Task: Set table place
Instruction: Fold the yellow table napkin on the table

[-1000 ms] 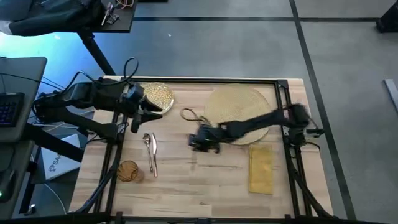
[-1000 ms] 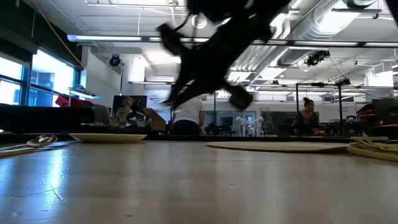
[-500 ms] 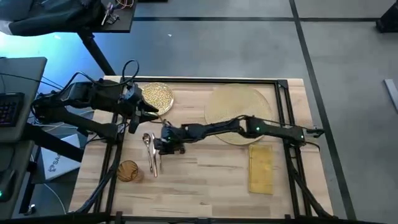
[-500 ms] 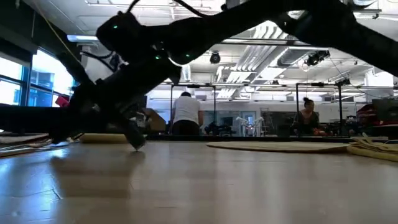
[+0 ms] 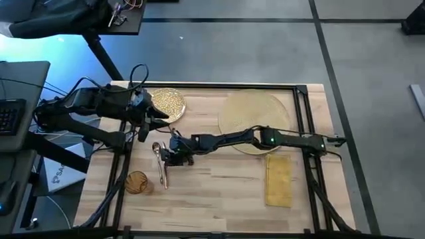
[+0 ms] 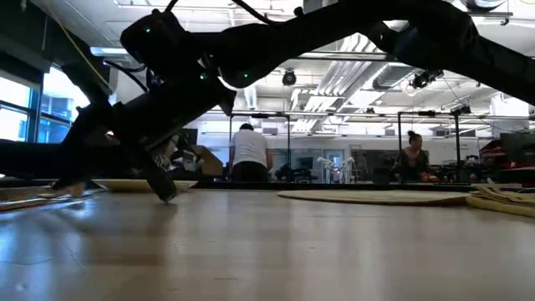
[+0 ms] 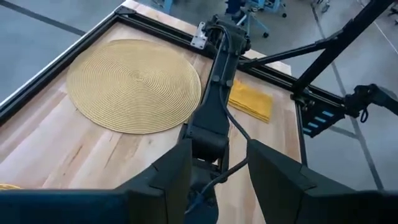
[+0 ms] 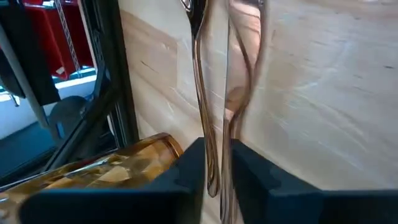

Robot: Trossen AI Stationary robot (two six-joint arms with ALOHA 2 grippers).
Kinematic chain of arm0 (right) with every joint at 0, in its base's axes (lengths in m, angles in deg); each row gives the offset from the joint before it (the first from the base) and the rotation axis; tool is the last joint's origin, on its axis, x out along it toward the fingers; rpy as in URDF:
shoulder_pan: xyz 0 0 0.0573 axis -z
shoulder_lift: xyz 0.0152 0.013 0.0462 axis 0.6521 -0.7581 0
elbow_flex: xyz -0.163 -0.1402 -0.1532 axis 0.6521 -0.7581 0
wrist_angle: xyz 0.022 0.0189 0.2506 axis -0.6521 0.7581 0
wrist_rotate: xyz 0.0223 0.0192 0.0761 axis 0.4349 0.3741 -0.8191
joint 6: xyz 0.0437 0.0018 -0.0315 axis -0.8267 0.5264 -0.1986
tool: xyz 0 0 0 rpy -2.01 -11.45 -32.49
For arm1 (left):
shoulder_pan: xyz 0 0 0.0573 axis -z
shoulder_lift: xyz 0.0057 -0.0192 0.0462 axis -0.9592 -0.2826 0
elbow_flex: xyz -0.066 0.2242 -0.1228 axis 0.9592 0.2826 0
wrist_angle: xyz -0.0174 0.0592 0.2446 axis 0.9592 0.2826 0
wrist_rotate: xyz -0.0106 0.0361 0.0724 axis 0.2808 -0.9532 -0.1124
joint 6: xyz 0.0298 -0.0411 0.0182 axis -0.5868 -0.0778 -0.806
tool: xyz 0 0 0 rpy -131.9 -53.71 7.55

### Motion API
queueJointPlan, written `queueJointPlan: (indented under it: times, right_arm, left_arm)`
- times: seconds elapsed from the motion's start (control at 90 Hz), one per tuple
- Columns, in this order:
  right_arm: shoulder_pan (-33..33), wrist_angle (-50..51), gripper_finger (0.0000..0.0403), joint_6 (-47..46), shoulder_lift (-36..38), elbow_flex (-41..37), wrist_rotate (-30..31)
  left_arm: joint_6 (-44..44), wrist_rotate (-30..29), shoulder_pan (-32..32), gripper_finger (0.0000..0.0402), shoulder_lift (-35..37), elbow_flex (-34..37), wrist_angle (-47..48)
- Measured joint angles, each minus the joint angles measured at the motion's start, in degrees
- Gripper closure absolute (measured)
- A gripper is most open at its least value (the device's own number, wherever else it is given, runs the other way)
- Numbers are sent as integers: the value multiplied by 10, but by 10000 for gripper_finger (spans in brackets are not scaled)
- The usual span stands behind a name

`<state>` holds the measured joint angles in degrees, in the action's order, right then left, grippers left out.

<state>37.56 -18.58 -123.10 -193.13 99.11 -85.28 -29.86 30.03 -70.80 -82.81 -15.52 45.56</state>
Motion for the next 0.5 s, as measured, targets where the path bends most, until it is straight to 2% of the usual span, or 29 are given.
queueJointPlan:
  times: [0.144, 0.256, 0.367, 0.5]
  right_arm:
    - [0, 10, 241, 37, 9, -2, 1]
    - [9, 87, 207, 111, 36, -6, -4]
    - [17, 235, 190, 217, 93, -7, 9]
    - [12, 444, 189, 365, 172, -5, 38]
  left_arm:
    - [6, -1, 0, 261, 0, 0, 1]
    - [14, -1, 0, 261, 0, 0, 1]
    - [21, -7, 0, 261, 0, 0, 0]
    - [21, -14, 0, 261, 0, 0, 0]
